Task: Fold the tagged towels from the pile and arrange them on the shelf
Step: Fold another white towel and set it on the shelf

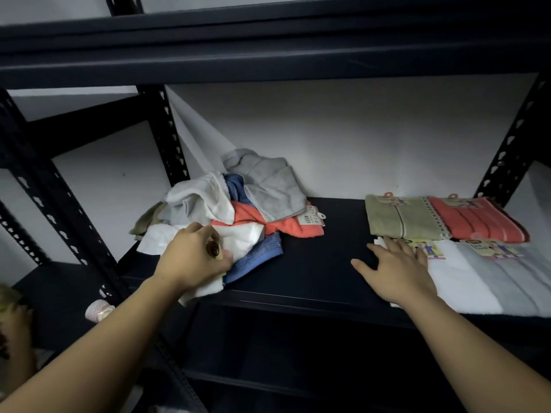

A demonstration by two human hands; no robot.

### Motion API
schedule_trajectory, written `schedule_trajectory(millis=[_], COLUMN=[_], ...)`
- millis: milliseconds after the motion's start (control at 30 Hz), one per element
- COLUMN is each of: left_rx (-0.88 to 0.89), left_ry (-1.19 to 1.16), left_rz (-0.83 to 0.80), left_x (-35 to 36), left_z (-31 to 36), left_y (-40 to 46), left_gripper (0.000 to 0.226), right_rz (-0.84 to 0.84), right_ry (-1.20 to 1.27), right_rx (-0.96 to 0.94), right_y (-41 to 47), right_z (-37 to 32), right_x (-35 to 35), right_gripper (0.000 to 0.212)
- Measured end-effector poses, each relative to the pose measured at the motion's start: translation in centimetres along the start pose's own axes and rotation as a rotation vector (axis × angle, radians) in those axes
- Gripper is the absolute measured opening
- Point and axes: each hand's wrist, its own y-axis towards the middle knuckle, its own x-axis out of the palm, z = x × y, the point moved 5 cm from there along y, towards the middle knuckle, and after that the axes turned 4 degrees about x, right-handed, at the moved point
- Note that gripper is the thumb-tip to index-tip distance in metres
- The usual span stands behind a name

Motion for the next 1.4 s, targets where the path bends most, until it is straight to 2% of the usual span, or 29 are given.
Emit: schedule_trajectory(millis=[200,300,367,400,467,533,567,667,733,867,933,1067,1133,1233,1300,1400], left_rx=[0.065,0.068,0.105,0.124,0.137,0.121,0.113,0.103,0.106,0.143,0.178,0.283,0.304,0.349,0.361,0.383], left_ry=[-0.235,-0.388,-0.483,-0.521,-0.592,-0.674,-0.715,-0.817,-0.86,-0.865,-0.843,-0.769,-0.813,-0.899,-0.926,-0.869], left_rz=[0.166,0.196,0.202,0.2,0.188,0.183,0.19,0.211,0.198,0.157,0.097,-0.206,-0.31,-0.33,-0.347,-0.406], left_x=[-2.5,-3.5,-3.9,-4.0,-4.1,-3.9,-3.8,-3.4,-2.8,-2.2,-1.9,-1.6,-2.0,-3.6,-4.3,-5.1], left_z=[2.8,5.8,8.2,9.4,11.5,13.4,14.3,16.8,18.2,19.7,19.6,19.7,19.9,20.2,20.0,19.7], left_y=[-1.5,-2.0,-2.2,-2.2,-2.2,-2.2,-2.1,-2.2,-2.3,-2.3,-1.7,-0.7,-0.5,0.0,0.3,0.7], left_gripper=[0.033,0.031,0.033,0.033,0.034,0.032,0.032,0.035,0.033,0.035,0.036,0.035,0.037,0.036,0.046,0.03], right_rz=[-0.009,-0.017,0.04,0.089,0.122,-0.032,-0.131,-0.273,-0.219,-0.03,-0.029,-0.12,-0.14,-0.135,-0.121,-0.13], right_ry=[0.011,0.035,0.092,0.168,0.472,0.849,0.954,1.028,1.083,1.191,1.243,1.298,1.351,1.443,1.398,1.315], right_rx=[-0.011,-0.023,-0.058,-0.093,-0.216,-0.415,-0.514,-0.634,-0.6,-0.421,-0.356,-0.352,-0.362,-0.324,-0.314,-0.305], right_y=[0.1,0.1,-0.2,-0.6,-2.0,-4.4,-6.0,-9.8,-10.7,-9.6,-8.8,-8.2,-8.0,-7.7,-7.5,-7.3], right_z=[0.1,-0.2,-0.8,-1.3,-2.6,-4.6,-5.7,-7.4,-7.4,-5.4,-4.1,-3.1,-2.9,-2.6,-2.2,-2.2], right_x=[0.0,-0.3,-1.5,-2.5,-5.0,-6.9,-7.7,-9.1,-9.5,-10.0,-10.3,-11.7,-12.6,-14.1,-14.7,-14.7], right_gripper=[0.078,0.079,0.08,0.082,0.081,0.074,0.074,0.074,0.058,0.007,0.005,0.013,0.019,0.028,0.019,0.015])
